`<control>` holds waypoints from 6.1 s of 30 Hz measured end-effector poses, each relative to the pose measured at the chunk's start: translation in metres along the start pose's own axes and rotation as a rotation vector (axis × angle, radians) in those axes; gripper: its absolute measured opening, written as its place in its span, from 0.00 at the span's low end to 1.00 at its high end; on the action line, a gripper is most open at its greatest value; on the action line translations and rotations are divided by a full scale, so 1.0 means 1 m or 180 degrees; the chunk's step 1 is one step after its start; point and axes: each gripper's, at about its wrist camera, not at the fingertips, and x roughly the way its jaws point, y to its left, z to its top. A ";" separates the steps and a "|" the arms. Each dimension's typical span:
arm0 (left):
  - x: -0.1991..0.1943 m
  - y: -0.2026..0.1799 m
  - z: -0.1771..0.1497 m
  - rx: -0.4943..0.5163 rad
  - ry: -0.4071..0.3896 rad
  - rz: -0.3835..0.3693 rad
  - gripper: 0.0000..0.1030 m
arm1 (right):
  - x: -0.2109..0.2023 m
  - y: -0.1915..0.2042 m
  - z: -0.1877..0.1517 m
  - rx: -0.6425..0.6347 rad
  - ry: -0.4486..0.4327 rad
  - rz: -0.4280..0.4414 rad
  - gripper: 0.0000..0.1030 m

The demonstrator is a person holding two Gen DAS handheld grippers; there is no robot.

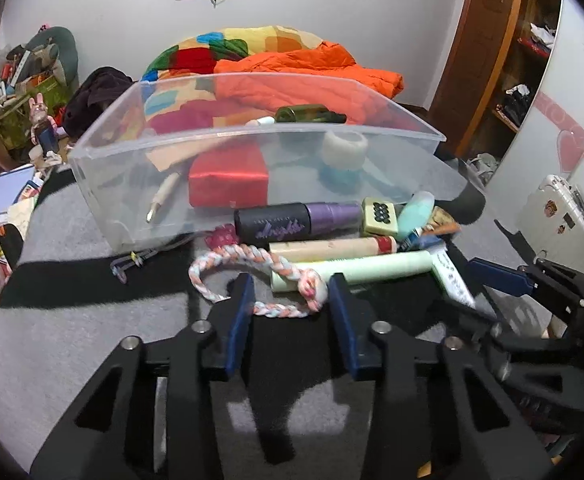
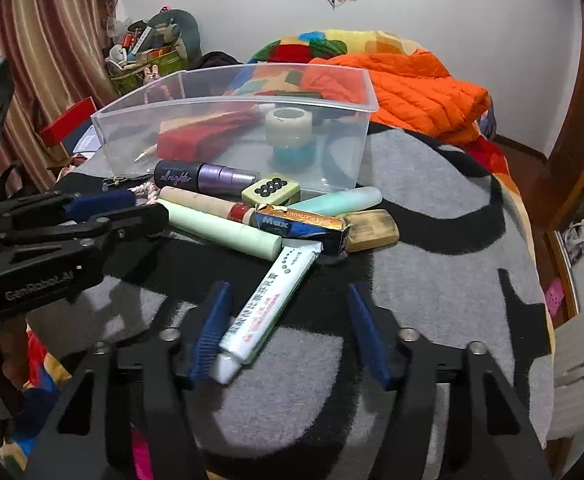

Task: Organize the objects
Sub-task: 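Grasp the braided rope toy with the left gripper while the right grasps the white ointment tube, then drop the rope toy into the box while the right drops the ointment tube in, then reach both grippers toward the pale green tube on the blanket, then grasp the pale green tube with the left gripper while the right grasps the blue Max box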

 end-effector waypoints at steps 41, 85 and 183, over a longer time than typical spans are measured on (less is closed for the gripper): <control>-0.062 0.028 0.077 0.0003 -0.0851 0.0090 0.09 | -0.029 -0.031 0.123 0.0258 -0.0818 0.0177 0.15; -0.056 0.014 0.062 0.0071 -0.0764 0.0213 0.94 | -0.030 -0.008 0.098 -0.0186 -0.0643 -0.0184 0.77; -0.023 -0.022 -0.028 0.0604 0.0301 -0.0502 0.15 | 0.030 -0.004 0.047 -0.0546 0.0167 0.0659 0.29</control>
